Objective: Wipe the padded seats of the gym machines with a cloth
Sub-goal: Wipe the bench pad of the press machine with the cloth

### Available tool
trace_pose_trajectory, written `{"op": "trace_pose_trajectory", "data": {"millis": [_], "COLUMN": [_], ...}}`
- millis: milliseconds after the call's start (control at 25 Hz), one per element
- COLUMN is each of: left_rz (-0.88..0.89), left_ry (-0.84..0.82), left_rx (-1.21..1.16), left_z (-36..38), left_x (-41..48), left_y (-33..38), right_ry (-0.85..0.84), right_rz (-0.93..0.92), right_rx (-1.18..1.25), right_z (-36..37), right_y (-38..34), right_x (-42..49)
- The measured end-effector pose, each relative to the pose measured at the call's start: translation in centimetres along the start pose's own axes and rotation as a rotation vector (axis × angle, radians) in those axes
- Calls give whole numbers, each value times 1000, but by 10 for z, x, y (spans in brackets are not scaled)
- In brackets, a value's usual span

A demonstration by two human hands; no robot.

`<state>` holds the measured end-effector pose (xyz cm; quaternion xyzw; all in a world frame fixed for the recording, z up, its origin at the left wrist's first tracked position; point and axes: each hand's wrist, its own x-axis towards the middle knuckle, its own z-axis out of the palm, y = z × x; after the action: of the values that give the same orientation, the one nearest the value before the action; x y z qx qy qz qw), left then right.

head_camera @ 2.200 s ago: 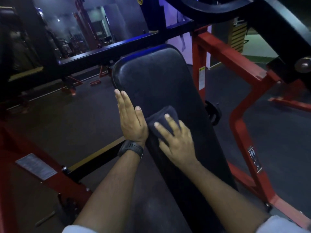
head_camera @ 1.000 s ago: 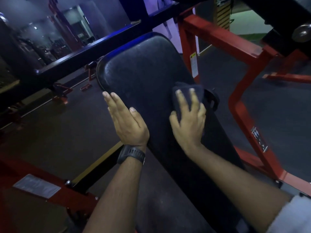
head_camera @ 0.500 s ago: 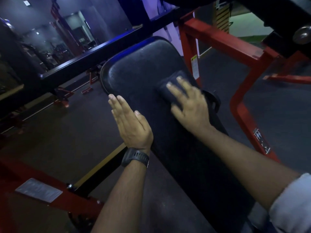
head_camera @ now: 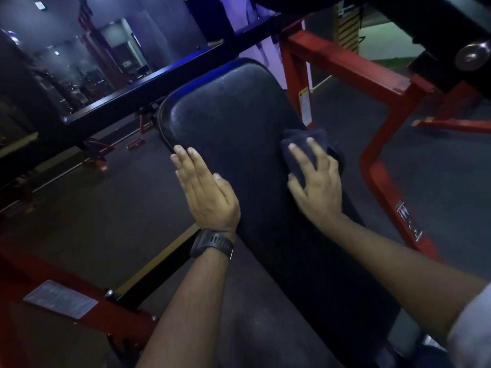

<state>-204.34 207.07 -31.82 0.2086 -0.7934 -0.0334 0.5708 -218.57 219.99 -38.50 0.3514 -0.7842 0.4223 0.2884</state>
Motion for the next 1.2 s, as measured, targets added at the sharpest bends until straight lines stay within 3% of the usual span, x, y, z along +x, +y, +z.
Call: {"op": "trace_pose_trajectory", "data": {"millis": [40,120,160,200,280,320,360,440,480,520,600,640,680,760,800,920,960,1080,1120,1200], "left_rz": [-6,-15,-18,-20,-14,-13,-17,-16,-13,-9,-4,-6,-9,-13,-14,-8,-12,-16,0,32], "left_ry": [-6,-6,-5,-8,-11,-10,-11,-13,-12,-16,-21,-23,-27,-25,-22,-24,-28,-43,-54,-73], "left_rx": [2,15,22,21,15,18,20,21,20,18,15,18,21,27,27,35,43,73,84,95], "left_z": [0,0,-1,-1,-2,-2,-2,-2,-2,-2,-2,-2,-2,-2,-2,-2,-3,-4,-4,-4], "left_x": [0,1,1,0,0,0,1,1,1,0,1,1,1,1,0,1,1,-2,-7,-14], "left_y": [-1,0,2,3,3,3,2,2,3,3,2,1,1,3,4,2,3,7,7,6], "right_ry": [-16,87,124,115,21,-3,12,99,99,74,-2,-6,13,90,50,-82,-72,52,25,-30], "right_rz": [-1,482,635,560,-30,-140,-37,536,637,491,-52,-96,78,717,770,-40,-37,646,653,182], "right_rx": [31,208,237,178,62,75,117,269,264,194,95,96,146,344,314,137,143,315,267,115], "right_z": [-2,-2,-2,1,4,1,-1,-2,-1,2,2,2,2,-3,-5,-4,-5,-7,-7,-5], "right_y": [8,-13,-35,-51,-50,-39,-36,-62,-79,-90,-78,-66,-60,-87,-102,-91,-80,-104,-114,-104], "right_x": [-2,5,2,-8,-41,-46,-45,-41,-47,-60,-92,-97,-94,-82,-82,-116,-116,-93,-90,-102]}}
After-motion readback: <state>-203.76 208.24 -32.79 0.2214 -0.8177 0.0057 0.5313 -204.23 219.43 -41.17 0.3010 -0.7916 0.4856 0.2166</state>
